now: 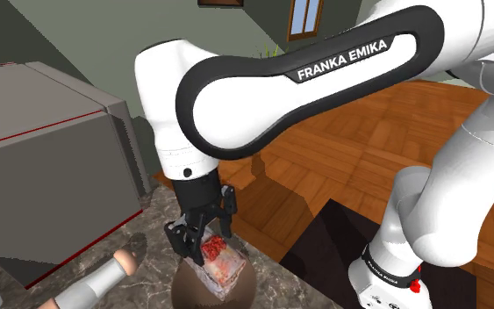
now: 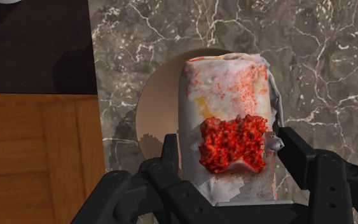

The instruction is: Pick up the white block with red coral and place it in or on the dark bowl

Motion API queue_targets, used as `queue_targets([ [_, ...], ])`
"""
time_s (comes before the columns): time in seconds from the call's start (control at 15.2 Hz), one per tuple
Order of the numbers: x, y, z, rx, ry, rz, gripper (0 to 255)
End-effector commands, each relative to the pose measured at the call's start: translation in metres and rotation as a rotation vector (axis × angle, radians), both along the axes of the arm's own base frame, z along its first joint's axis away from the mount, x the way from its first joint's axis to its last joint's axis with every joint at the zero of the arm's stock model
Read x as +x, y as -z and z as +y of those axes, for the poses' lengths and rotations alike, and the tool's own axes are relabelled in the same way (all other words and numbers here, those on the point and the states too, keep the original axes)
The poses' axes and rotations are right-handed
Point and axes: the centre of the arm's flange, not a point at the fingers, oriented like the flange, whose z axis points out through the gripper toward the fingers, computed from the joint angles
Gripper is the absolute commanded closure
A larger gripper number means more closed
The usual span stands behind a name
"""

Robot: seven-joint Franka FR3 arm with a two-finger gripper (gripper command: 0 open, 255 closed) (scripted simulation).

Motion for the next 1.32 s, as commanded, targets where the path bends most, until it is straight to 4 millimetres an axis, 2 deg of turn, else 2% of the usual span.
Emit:
queue_targets([
  [0.0, 0.0, 0.011, 0.001, 0.001, 0.0, -0.001, 255],
  [0.46, 0.0, 0.047, 0.001, 0.001, 0.0, -0.001, 255],
  [0.99, 0.0, 0.047, 0.001, 0.001, 0.0, -0.001, 255],
  [1.06, 0.0, 0.047, 0.001, 0.001, 0.0, -0.001, 0],
  [1.25, 0.0, 0.047, 0.001, 0.001, 0.0, -0.001, 0],
])
